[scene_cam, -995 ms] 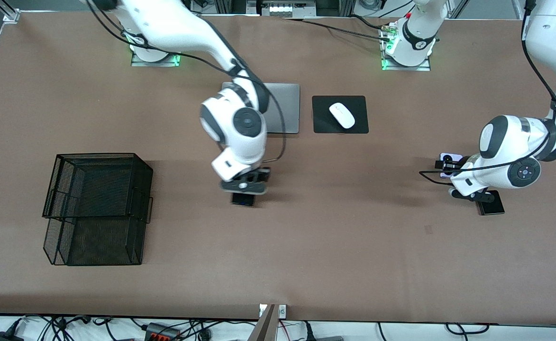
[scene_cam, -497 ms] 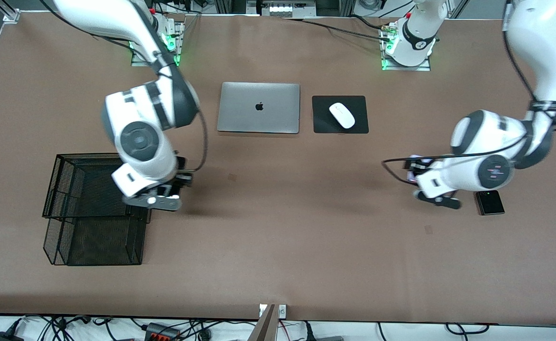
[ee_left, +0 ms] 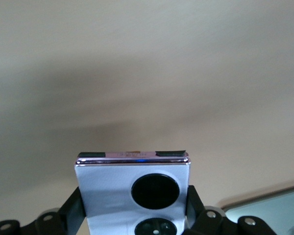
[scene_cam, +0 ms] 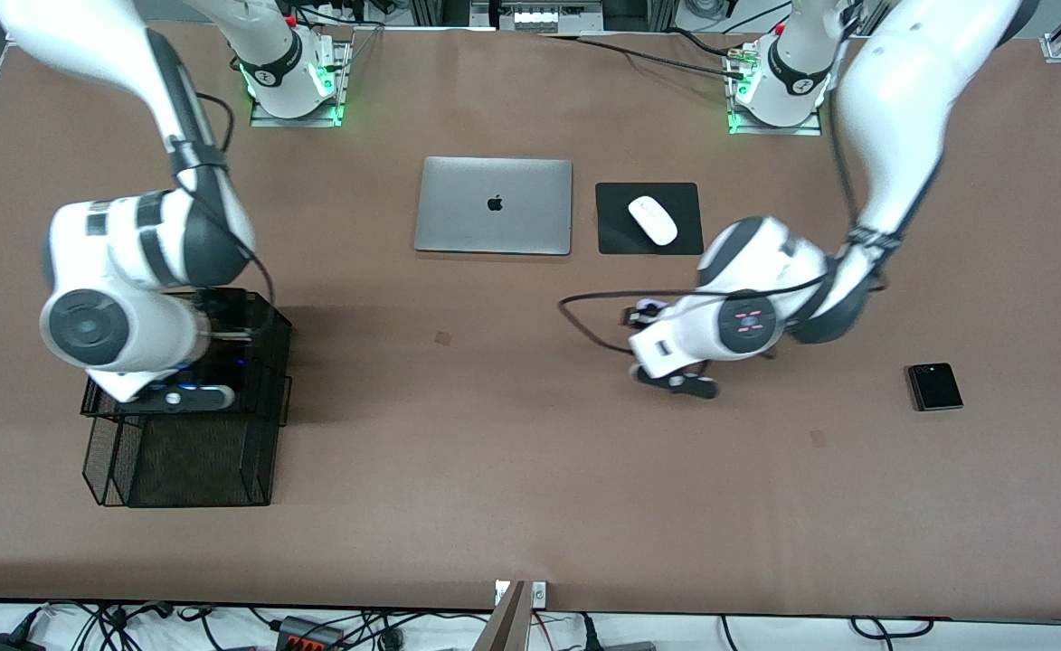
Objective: Place phones with both arms
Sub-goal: 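Lower the black phone into the organizer while the left gripper carries the lavender phone, then release the lavender phone at center while the right gripper withdraws from the organizer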
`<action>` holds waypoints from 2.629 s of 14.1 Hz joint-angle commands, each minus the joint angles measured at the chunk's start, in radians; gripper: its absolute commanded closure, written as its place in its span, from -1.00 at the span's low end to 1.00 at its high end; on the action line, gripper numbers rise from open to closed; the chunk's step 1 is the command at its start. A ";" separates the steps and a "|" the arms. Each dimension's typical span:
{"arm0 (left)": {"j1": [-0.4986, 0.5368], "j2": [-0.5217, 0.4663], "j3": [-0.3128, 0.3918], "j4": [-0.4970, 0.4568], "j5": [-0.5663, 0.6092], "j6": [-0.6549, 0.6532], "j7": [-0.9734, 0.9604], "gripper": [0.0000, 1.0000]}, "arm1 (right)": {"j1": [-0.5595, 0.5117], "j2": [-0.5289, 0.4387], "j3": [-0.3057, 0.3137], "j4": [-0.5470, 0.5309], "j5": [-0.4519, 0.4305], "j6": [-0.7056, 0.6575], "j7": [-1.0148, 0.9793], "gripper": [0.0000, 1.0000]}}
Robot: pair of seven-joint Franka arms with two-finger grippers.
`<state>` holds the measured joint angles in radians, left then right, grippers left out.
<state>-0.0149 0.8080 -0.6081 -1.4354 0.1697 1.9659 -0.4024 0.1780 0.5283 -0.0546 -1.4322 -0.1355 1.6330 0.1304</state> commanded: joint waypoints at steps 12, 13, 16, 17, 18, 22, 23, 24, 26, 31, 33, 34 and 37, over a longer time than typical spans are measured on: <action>-0.232 0.220 0.021 0.122 -0.073 0.286 -0.162 -0.07 | -0.081 0.027 0.018 -0.056 0.070 0.091 -0.072 0.62; -0.232 0.218 0.030 0.121 -0.070 0.286 -0.164 -0.49 | -0.081 0.033 0.018 -0.056 0.070 0.106 -0.072 0.56; -0.232 0.208 0.037 0.121 -0.047 0.278 -0.165 -1.00 | -0.081 0.050 0.018 -0.056 0.070 0.125 -0.078 -0.22; -0.229 0.203 0.037 0.121 -0.047 0.272 -0.167 -1.00 | -0.078 0.049 0.018 -0.051 0.071 0.123 -0.074 -0.99; -0.229 0.192 0.037 0.121 -0.047 0.254 -0.167 -1.00 | -0.078 0.047 0.018 -0.047 0.070 0.117 -0.072 -1.00; -0.202 0.059 0.082 0.125 0.041 -0.005 -0.168 -1.00 | -0.068 0.021 0.024 0.021 0.071 0.104 -0.077 -1.00; -0.185 0.034 0.094 0.125 0.095 -0.072 -0.167 -1.00 | -0.065 0.009 0.030 0.036 0.074 0.085 -0.075 -1.00; -0.147 0.021 0.096 0.128 0.147 -0.141 -0.165 -1.00 | -0.055 0.006 0.048 0.045 0.074 0.085 -0.068 -1.00; -0.038 0.016 0.096 0.138 0.204 -0.225 -0.164 -1.00 | -0.052 0.007 0.100 0.056 0.098 0.096 -0.060 -1.00; 0.266 0.016 0.096 0.138 0.240 -0.341 -0.104 -1.00 | 0.116 0.053 0.154 0.056 0.117 0.232 -0.006 -1.00; 0.366 0.017 0.088 0.136 0.367 -0.337 0.020 -1.00 | 0.178 0.085 0.154 0.056 0.123 0.299 0.050 -1.00; 0.406 0.019 0.088 0.136 0.405 -0.331 0.063 -1.00 | 0.199 0.107 0.157 0.056 0.129 0.335 0.054 -1.00; 0.513 0.025 0.090 0.115 0.438 -0.257 0.190 -1.00 | 0.306 0.156 0.156 0.056 0.128 0.445 0.058 -1.00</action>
<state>0.4370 0.8353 -0.4986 -1.2905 0.5757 1.6653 -0.2932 0.4346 0.6556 0.1069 -1.3860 -0.0163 2.0325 0.1844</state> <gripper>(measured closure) 0.000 0.000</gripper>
